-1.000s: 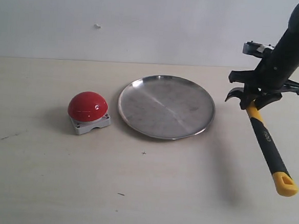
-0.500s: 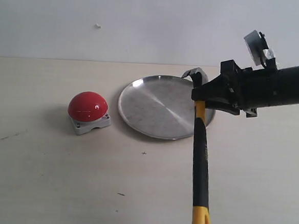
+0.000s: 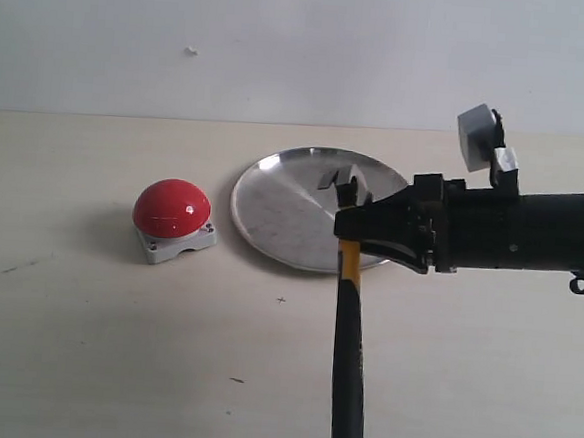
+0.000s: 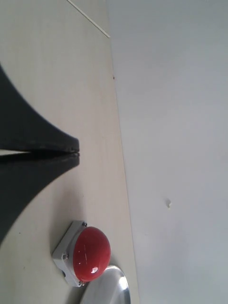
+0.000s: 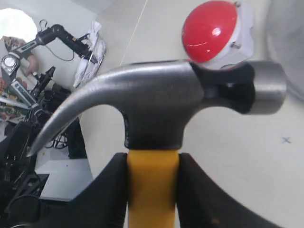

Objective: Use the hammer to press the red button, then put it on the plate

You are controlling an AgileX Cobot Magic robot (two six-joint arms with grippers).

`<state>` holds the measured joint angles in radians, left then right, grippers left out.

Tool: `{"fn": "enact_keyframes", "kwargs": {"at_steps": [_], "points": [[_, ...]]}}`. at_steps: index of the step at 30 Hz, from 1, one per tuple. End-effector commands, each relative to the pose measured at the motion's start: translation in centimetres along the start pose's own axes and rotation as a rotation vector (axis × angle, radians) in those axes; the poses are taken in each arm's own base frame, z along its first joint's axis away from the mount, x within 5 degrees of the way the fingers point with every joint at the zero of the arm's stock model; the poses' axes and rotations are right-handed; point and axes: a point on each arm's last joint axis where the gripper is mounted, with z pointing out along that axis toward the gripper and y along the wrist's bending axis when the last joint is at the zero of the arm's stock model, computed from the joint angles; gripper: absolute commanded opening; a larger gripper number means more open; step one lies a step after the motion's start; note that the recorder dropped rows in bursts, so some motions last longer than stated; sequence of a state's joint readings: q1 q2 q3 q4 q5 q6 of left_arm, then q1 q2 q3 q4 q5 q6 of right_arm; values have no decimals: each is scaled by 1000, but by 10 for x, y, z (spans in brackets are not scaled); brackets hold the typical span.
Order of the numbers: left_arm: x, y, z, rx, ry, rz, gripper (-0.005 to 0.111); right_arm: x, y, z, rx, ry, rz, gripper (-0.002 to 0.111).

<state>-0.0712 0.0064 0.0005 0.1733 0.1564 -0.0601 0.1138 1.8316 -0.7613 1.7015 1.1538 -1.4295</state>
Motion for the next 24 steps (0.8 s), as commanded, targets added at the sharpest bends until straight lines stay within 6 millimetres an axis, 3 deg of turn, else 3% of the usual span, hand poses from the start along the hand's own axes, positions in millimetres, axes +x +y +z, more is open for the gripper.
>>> {"fn": "enact_keyframes", "kwargs": {"at_steps": [1,8,24], "points": [[-1,0,-1,-4,-10,4,1,-10,27,15,-118,1,-83,0],[-1,0,-1,-4,-10,4,1,-16,42,35,-126,33,-120,0],[-1,0,-1,-4,-10,4,1,-27,43,37,-81,6,-138,0]]}}
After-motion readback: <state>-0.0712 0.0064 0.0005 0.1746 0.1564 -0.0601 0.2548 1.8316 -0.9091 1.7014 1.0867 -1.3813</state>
